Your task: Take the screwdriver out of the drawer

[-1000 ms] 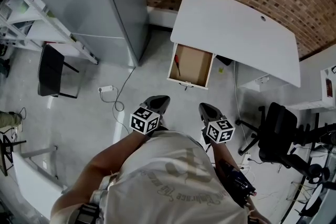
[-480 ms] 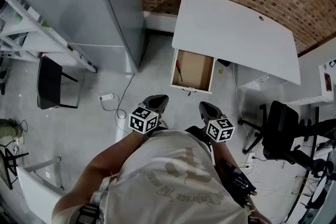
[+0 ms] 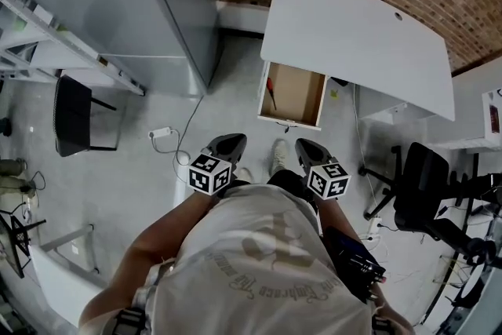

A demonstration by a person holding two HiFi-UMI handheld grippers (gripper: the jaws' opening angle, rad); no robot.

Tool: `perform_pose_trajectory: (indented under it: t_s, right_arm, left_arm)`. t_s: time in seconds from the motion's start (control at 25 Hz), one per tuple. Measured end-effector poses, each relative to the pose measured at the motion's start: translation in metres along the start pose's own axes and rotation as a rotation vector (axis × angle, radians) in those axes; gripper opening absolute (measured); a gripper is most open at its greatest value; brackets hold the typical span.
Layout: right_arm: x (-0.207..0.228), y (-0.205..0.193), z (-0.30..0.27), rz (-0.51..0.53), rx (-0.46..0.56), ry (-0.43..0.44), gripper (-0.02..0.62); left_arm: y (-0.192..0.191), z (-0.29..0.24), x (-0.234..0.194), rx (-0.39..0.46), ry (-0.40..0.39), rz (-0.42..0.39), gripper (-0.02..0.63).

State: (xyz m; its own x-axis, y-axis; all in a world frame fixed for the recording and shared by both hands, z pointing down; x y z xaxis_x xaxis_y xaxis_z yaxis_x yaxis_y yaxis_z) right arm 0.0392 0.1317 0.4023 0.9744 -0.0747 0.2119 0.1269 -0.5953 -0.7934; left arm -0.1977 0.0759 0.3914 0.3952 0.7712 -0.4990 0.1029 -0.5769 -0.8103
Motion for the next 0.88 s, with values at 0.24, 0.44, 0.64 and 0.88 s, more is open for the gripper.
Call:
perform_pose_trajectory:
  t_s: [0.24, 0.44, 0.64, 0.88]
  right_arm:
    - [0.008, 0.01, -0.03, 0.023, -0.025, 0.046, 0.023]
    - [0.025, 0.027, -0.053, 0.037, -0.046, 0.072, 0.024]
    - [0.042, 0.04, -0.075, 0.049, -0.076, 0.086, 0.023]
    - [0.056, 0.055, -0.113, 0.086, -0.101, 0.103, 0.024]
  left_arm:
    - [0.005, -0.005, -0.013, 0.016, 0.057, 0.026, 0.02]
    - [0.021, -0.021, -0.022, 0.024, 0.082, 0.032, 0.02]
    - [0.035, -0.039, -0.03, 0.019, 0.1, 0.038, 0.02]
    - [0.046, -0.053, -0.049, 0.016, 0.135, 0.057, 0.02]
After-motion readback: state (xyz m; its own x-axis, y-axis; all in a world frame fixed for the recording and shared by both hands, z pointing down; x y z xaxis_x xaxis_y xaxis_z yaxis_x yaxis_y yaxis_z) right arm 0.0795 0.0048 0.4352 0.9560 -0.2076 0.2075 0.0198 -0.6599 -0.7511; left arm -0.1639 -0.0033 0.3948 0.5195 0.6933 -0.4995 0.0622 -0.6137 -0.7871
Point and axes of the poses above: the fingertips, and each gripper's own axes: z backward along the fingers, x to its right, y out of its top, the point moved 7 cm from there along z, backward along the fingers, and after that the axes turned 14 degrees about -y, right-handed, at the moved point
